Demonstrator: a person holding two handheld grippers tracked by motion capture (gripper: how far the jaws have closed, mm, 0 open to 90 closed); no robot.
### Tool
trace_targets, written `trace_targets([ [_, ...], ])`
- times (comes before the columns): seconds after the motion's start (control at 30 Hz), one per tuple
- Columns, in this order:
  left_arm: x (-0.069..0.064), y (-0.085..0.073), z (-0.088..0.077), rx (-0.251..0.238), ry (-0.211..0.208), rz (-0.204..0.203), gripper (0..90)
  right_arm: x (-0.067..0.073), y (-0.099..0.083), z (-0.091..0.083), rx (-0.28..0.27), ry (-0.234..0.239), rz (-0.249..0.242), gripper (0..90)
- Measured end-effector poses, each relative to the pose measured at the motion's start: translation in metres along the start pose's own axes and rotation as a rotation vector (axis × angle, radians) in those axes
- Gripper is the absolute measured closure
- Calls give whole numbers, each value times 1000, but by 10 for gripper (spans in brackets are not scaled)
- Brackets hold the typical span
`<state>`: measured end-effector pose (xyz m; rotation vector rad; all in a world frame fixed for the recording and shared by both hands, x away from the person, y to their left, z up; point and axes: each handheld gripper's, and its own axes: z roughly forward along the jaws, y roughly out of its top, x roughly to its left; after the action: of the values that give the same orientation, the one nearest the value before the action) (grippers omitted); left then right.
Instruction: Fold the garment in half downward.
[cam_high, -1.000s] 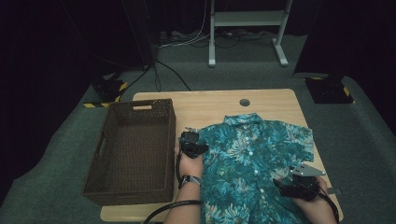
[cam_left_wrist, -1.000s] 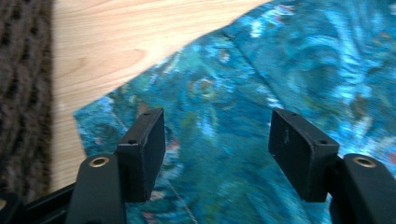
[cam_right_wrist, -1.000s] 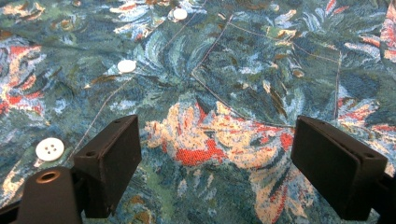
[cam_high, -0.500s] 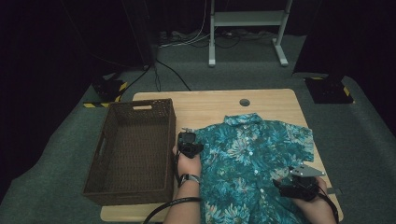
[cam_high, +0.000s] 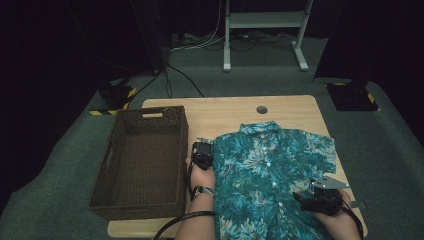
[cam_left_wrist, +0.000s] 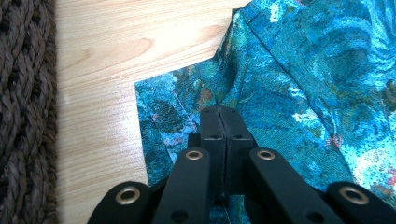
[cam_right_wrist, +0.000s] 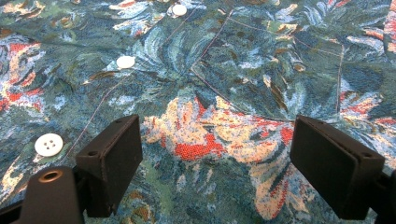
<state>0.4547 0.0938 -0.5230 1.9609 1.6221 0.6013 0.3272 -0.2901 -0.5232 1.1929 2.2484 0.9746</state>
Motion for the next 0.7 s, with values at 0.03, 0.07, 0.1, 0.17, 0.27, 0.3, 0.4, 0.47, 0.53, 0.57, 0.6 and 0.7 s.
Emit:
trace_targets([
  [0.03,0,1,0,3,2,-4,891,0,0,0,-1,-1,2,170],
  [0.07,0,1,0,4,2,-11,892,0,0,0,-1,-1,3,171],
  [0.1,1,2,-1,4,4,-16,892,0,0,0,0,-1,3,171],
  [0.17,1,5,-4,-10,0,-19,893,0,0,0,0,0,5,173],
  [0.27,-1,11,-13,-34,-8,-14,892,-1,-1,0,-1,0,7,173],
  [0.3,-2,13,-17,-39,-11,-13,892,-1,0,-1,-3,-1,8,173],
  [0.4,-6,18,-27,-68,-26,-12,892,-2,0,-2,-7,-3,15,173],
  [0.47,-9,20,-33,-85,-36,2,892,-2,0,-3,-9,-4,11,173],
  [0.53,-13,21,-37,-96,-51,8,892,-2,0,-3,-10,-4,10,173],
  [0.57,-15,21,-38,-101,-58,14,892,-2,0,-3,-11,-4,9,173],
  [0.6,-17,21,-38,-105,-63,15,892,-1,0,-3,-11,-5,9,173],
  [0.7,-27,22,-38,-110,-82,39,891,0,1,-2,-9,-6,7,173],
])
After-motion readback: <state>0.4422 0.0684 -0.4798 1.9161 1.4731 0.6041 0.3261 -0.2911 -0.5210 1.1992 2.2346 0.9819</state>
